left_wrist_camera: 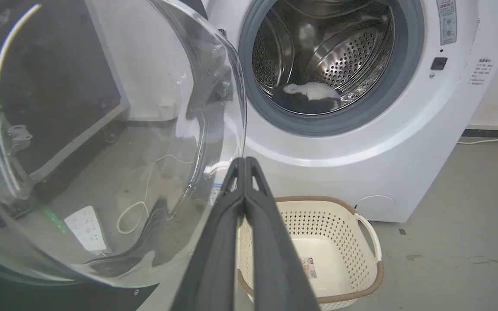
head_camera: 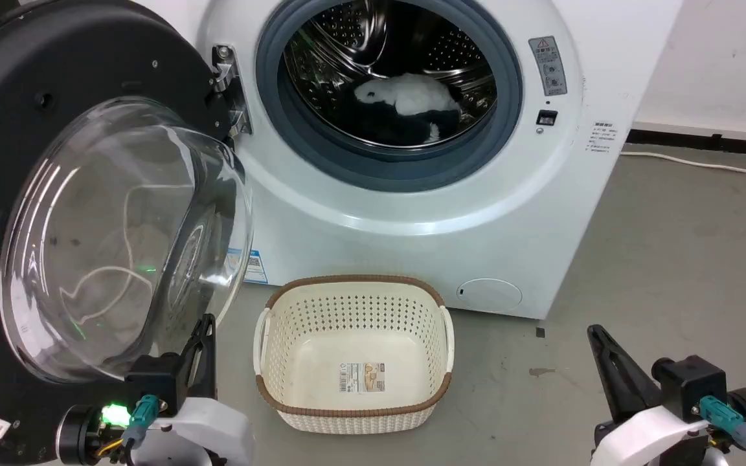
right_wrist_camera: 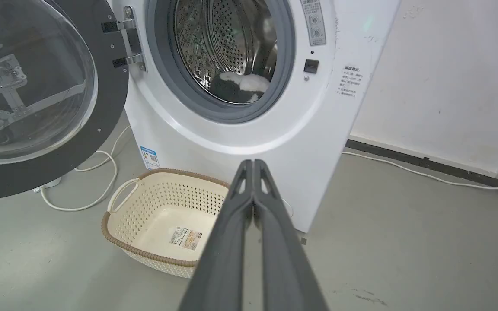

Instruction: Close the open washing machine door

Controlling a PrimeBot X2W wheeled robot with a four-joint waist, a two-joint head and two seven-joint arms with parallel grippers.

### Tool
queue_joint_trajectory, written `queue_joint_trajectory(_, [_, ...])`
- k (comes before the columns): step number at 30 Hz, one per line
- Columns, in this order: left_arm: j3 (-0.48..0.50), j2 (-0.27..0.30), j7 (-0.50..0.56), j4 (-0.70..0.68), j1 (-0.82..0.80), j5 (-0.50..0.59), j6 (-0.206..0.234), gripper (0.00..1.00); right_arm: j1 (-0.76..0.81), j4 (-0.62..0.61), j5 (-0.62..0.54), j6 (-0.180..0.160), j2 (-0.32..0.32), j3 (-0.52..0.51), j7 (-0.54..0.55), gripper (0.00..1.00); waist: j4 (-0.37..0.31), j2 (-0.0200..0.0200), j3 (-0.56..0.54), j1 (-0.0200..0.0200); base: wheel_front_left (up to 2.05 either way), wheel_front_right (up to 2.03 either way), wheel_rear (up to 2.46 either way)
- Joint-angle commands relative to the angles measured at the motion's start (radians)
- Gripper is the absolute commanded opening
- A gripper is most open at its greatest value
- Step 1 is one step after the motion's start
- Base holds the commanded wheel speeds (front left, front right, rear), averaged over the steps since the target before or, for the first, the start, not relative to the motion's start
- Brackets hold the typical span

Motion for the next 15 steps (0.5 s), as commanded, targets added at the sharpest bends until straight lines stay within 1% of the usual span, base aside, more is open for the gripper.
queue_joint_trajectory(1, [0.002, 0.0, 0.0, -0.004, 0.014, 0.003, -0.005, 0.0, -0.014, -0.005, -0.007, 0.001, 0.0, 0.0, 0.0, 0.0, 0.0, 0.0, 0.0, 0.0, 0.0, 0.0, 0.0])
queue_joint_trajectory(15, [0.002, 0.0, 0.0, -0.004, 0.014, 0.003, -0.005, 0.0, -0.014, -0.005, -0.007, 0.001, 0.0, 0.0, 0.0, 0.0, 0.0, 0.0, 0.0, 0.0, 0.0, 0.0, 0.0])
